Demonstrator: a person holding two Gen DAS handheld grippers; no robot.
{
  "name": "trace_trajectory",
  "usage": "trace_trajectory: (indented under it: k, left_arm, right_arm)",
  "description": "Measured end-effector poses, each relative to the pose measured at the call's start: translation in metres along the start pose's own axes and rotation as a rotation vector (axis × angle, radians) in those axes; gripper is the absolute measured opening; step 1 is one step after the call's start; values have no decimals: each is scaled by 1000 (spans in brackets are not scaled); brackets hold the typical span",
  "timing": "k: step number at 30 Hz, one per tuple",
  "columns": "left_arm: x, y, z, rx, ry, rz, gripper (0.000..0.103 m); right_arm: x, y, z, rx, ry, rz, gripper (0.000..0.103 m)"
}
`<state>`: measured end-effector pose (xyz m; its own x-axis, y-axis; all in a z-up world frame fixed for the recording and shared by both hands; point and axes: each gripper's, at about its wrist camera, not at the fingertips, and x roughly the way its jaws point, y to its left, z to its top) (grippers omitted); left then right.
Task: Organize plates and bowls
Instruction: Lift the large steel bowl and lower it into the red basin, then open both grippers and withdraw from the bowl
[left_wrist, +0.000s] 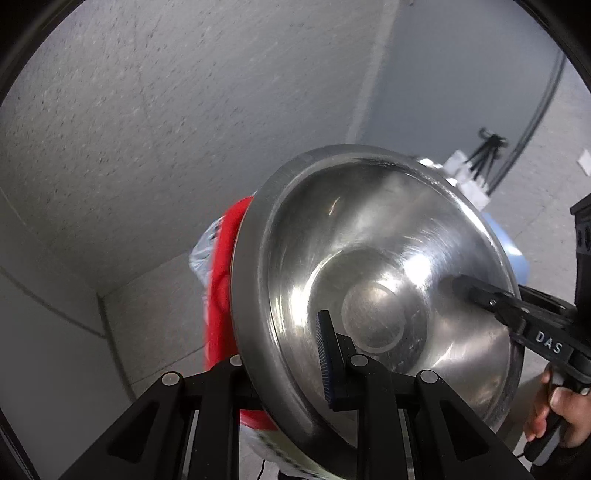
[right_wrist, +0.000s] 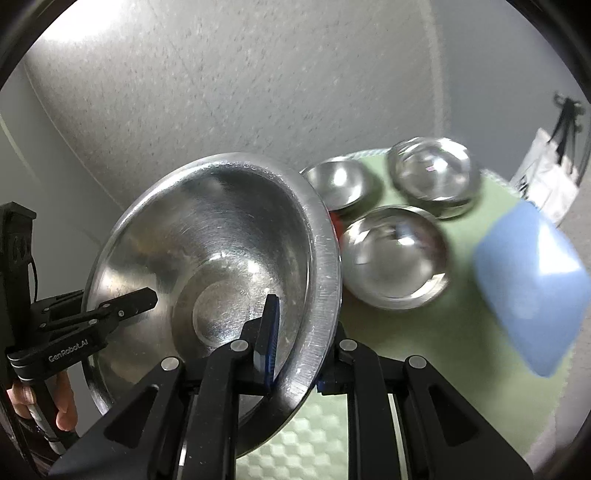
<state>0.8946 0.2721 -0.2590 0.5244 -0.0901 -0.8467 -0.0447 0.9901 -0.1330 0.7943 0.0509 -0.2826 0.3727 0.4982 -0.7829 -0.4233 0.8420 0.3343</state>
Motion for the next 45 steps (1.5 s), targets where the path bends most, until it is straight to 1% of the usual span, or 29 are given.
trace_trajectory:
  k: [2,6,7,8,10,11,13,14,16,17,20,21,22,23,24,25,28,29,31,32,33,34,36,37,38,41,42,43,45]
  left_arm:
    - [19,14,-2,-12,33,5,16]
    - [37,27,-4,-12,64,19,16]
    - [43,28,3,-15,71,17,16]
    - [53,27,14,-14,77,21,16]
    - [61,26,18,0,80,35,16]
    - [66,25,26,0,81,32,16]
    - [73,19,30,-1,84,26,16]
    - [76,15,40,2,84,28,16]
    - [81,13,49,18,72,44,17]
    - [80,9,52,23,68,47,19]
    - [73,-3,47,30,55,64,22]
    - [73,-6,48,32,51,70,26]
    - [67,-7,47,31,51,69,27]
    - [68,-8,47,26,51,72,29]
    - [69,-8,46,18,56,66,34]
    - [70,-9,48,15,56,59,38]
    - [72,-18,48,28,63,63,45]
    - [71,-21,47,34,66,70,47]
    - [70,-27,45,37,70,56,56]
    - [67,-27,43,33,74,45,58]
    - [65,-27,41,26,78,34,63]
    - [63,-28,40,14,82,19,70]
    - [59,-28,39,-10,76,11,75]
    - [54,-27,38,-15,69,19,79]
    - [51,-27,38,-21,65,28,80]
    - [42,-28,35,-31,52,56,85]
    - [38,-29,34,-36,45,83,87]
    - [29,-29,32,-41,33,109,87]
    - [13,-30,30,-67,-12,141,90]
  right_arm:
    - [21,4,2,12,34,5,17]
    - [45,7,1,24,82,-7,19]
    - [50,8,3,27,90,-9,19]
    - [55,8,2,32,97,-14,19]
    - [64,7,2,42,112,-16,20]
    - [67,8,1,45,119,-18,20]
    - [71,8,-1,47,128,-30,22]
    - [76,6,-1,54,133,-31,23]
    - [81,5,-4,64,146,-34,23]
    - [87,8,-1,68,154,-38,23]
    - [96,15,1,50,150,-67,24]
    - [99,17,2,46,149,-73,26]
    - [100,19,2,46,151,-76,26]
    - [102,21,3,43,155,-83,30]
    - [101,21,0,40,158,-86,36]
    - [101,24,-1,38,159,-87,38]
    - [98,31,0,34,162,-89,58]
    - [97,32,0,37,164,-80,60]
    - [96,35,0,39,164,-83,62]
    - [95,36,-1,41,162,-79,64]
    - [92,35,-1,45,159,-72,66]
    - [90,34,-2,49,155,-69,66]
    - [84,33,-2,70,152,-69,68]
    - [80,32,-2,75,140,-66,70]
    - [76,33,-2,74,128,-67,72]
    - [64,30,-6,79,106,-66,73]
    - [61,29,-8,80,97,-61,73]
    - [55,27,-11,82,86,-59,73]
    - [46,23,-14,83,59,-63,73]
